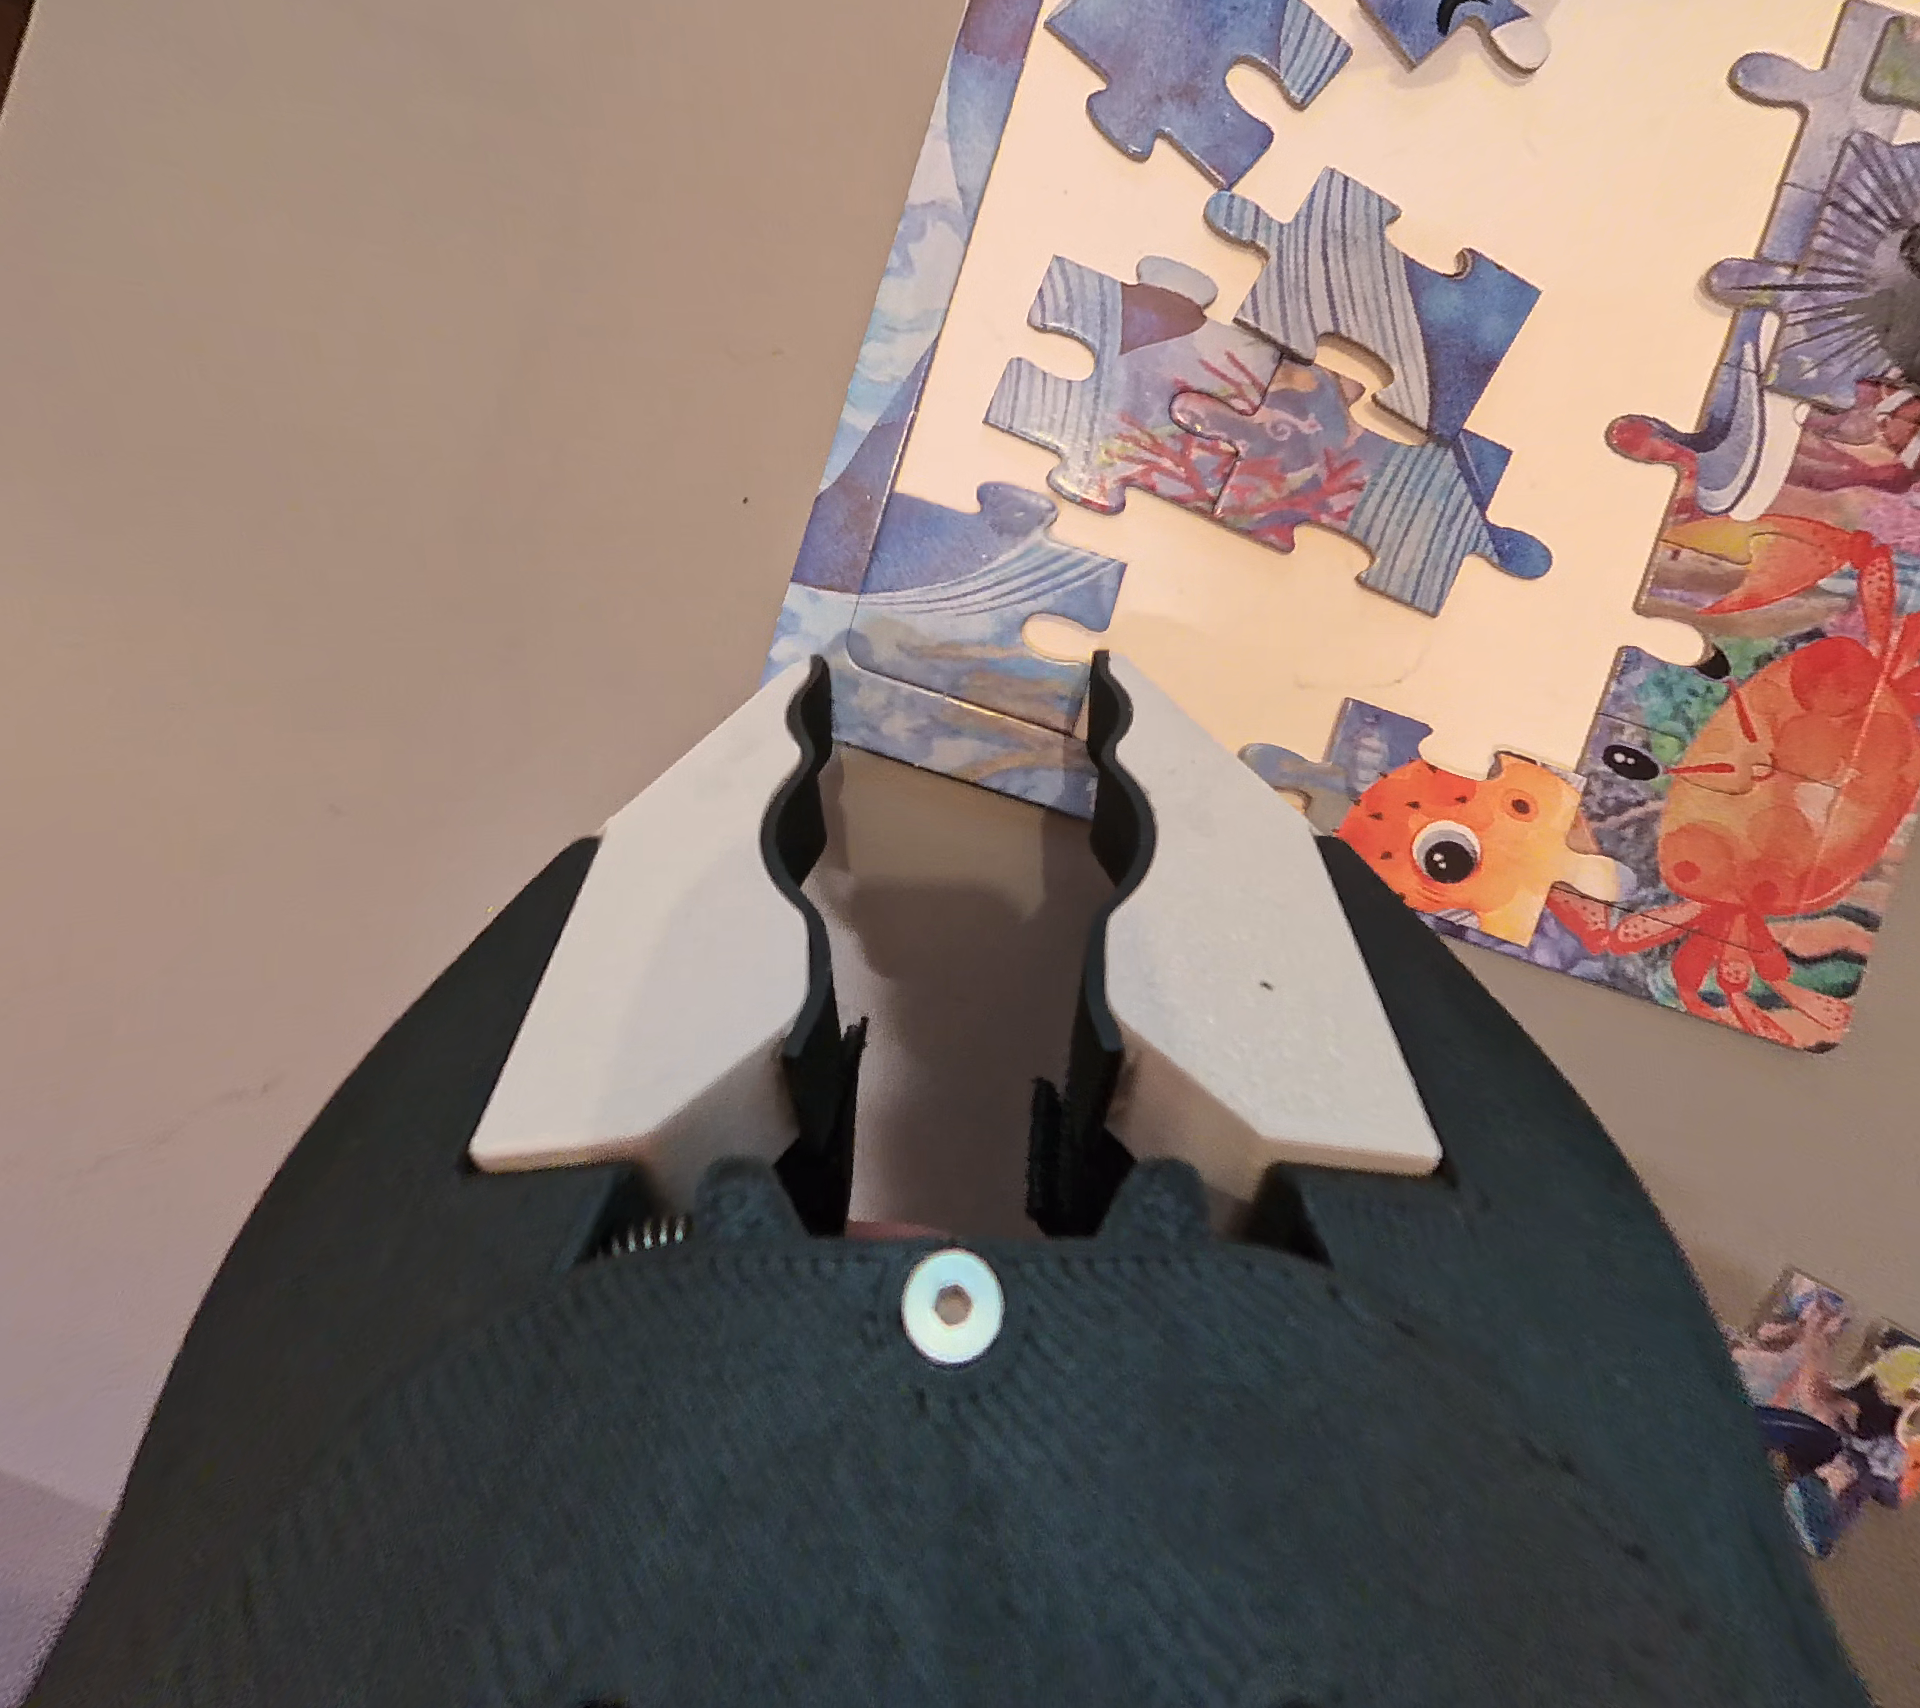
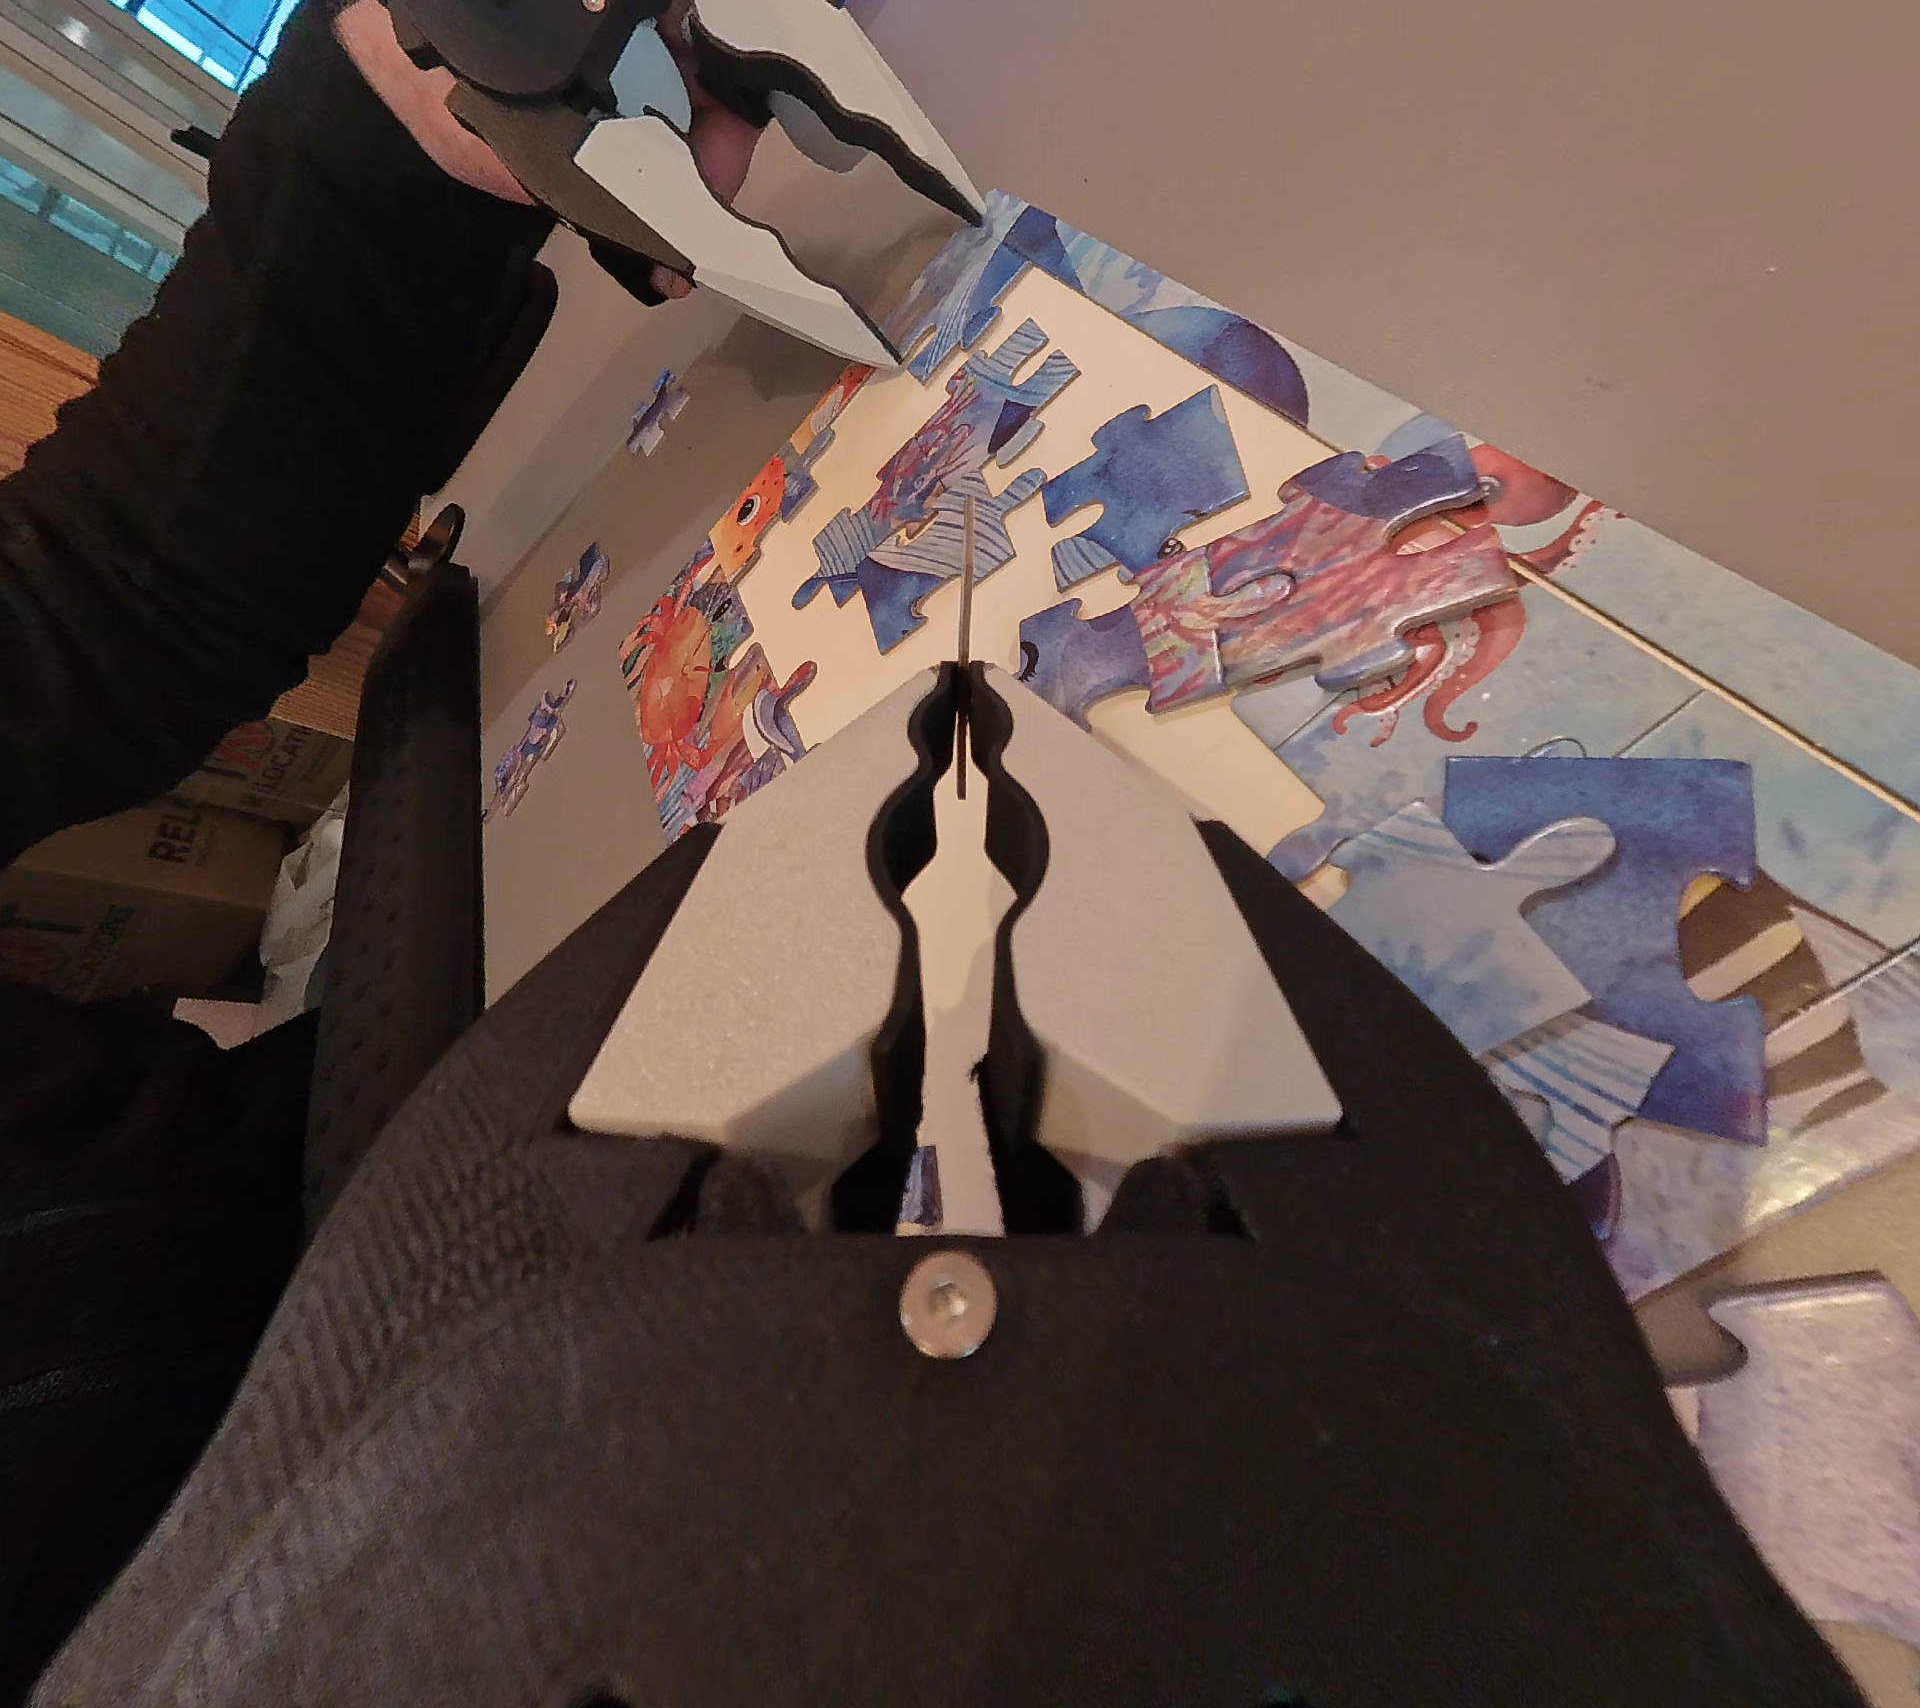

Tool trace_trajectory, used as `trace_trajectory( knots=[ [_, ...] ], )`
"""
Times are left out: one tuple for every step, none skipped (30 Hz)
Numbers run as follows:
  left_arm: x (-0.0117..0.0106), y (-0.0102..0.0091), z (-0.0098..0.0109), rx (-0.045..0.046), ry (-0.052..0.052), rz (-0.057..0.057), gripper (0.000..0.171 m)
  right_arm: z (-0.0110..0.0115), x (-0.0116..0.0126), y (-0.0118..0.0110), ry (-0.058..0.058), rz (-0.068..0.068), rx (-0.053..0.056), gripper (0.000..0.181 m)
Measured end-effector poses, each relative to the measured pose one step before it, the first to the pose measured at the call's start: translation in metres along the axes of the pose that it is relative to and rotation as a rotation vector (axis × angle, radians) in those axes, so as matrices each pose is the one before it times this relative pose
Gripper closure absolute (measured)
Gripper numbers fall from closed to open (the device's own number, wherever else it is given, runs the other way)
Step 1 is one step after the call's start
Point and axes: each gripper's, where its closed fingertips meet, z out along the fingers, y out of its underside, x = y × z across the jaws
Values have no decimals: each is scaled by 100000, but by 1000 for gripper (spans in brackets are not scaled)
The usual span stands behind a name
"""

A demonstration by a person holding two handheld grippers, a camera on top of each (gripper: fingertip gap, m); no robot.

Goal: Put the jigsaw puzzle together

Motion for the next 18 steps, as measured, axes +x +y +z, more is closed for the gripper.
trace_trajectory(
  knots=[
    [-145, 119, -193, -126, -1718, 147, 122, -38, -23, -28, -211, 47, 288, 181],
    [-246, 456, -346, -1777, -2533, 107, 125, -25, -26, -17, -283, 60, 163, 181],
    [-228, 660, -508, -2482, -2630, 364, 123, -16, -28, -13, -249, 21, 160, 181],
    [-14, 607, -711, -1523, -1410, -258, 119, -23, -26, -6, -274, 41, 61, 181],
    [125, 526, -886, -380, -551, -988, 119, 1, -36, 12, -309, -12, -39, 181],
    [236, 517, -983, -21, -91, -1682, 119, 0, -45, 8, -271, -125, -80, 181],
    [230, 611, -1017, -468, -725, -1527, 118, 19, -33, 29, -221, -100, -183, 181],
    [169, 617, -1013, -407, -1842, -597, 117, 29, -33, 16, -160, -35, -229, 181],
    [364, 710, -976, -980, -1000, -1254, 116, 23, -11, 21, -11, -109, -198, 181],
    [534, 830, -916, -1288, -304, -1173, 116, 15, -20, 22, 18, -198, -133, 181],
    [658, 952, -762, -1627, 223, -506, 115, 1, -29, 20, -58, -149, -75, 181],
    [584, 1059, -558, -1983, 42, -386, 114, 6, -29, 10, -145, -17, -48, 181],
    [479, 1168, -376, -2410, -226, -126, 114, -5, -3, 2, -124, 30, 9, 181],
    [479, 1273, -219, -2925, 231, 373, 113, -6, -18, -3, -138, 23, 47, 181],
    [337, 1277, -48, -2995, -174, 663, 112, -8, -19, 1, -144, 25, 14, 181],
    [270, 1124, 79, -2348, -50, 279, 112, 8, -18, 6, -58, -3, -22, 181],
    [553, 907, 147, -1605, 1826, -609, 112, 14, -13, 16, 35, -151, -139, 181],
    [576, 719, 189, -1143, 1880, -587, 112, 29, -22, 39, 3, -173, -257, 181]
  ],
)
